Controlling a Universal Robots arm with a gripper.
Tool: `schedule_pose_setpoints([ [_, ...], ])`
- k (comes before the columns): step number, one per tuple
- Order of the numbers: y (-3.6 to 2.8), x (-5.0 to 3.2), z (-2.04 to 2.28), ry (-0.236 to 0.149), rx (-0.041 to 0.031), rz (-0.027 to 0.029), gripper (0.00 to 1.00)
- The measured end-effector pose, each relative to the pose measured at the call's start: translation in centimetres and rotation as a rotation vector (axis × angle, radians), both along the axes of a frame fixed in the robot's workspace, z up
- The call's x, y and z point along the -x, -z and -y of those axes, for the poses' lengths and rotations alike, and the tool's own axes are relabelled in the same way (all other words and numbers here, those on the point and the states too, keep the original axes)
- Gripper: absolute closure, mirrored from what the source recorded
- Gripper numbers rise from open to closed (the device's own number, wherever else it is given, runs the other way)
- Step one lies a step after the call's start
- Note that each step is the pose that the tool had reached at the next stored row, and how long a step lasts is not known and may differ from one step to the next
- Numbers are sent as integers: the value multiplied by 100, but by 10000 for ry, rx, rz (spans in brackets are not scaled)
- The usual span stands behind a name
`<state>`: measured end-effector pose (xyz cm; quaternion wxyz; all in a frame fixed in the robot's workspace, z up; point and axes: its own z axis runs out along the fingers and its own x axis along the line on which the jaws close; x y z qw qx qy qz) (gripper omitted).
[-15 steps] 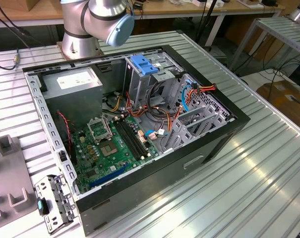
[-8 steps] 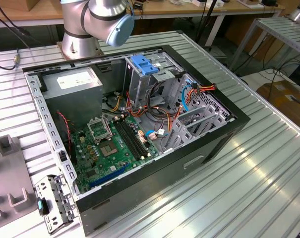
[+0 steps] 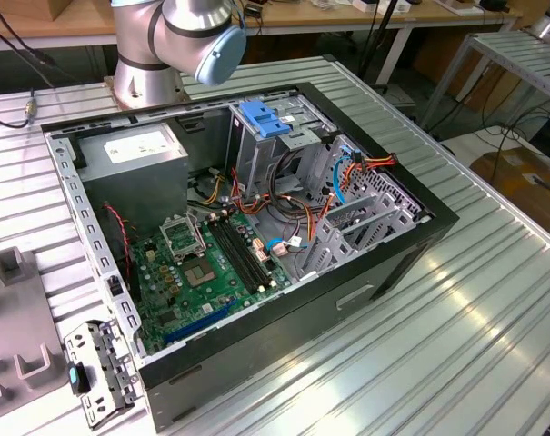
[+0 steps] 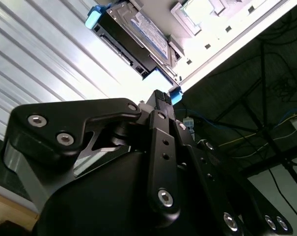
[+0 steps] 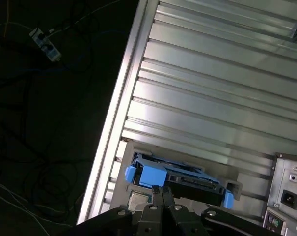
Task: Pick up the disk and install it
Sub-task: 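Pick up the disk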
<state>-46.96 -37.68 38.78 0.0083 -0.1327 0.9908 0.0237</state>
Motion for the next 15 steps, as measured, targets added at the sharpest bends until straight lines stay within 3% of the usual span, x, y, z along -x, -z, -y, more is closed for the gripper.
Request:
schedule_pose_setpoints([
  [9,0,0,0,-607,0,0,89],
  [15,0,0,0,-665,0,0,89],
])
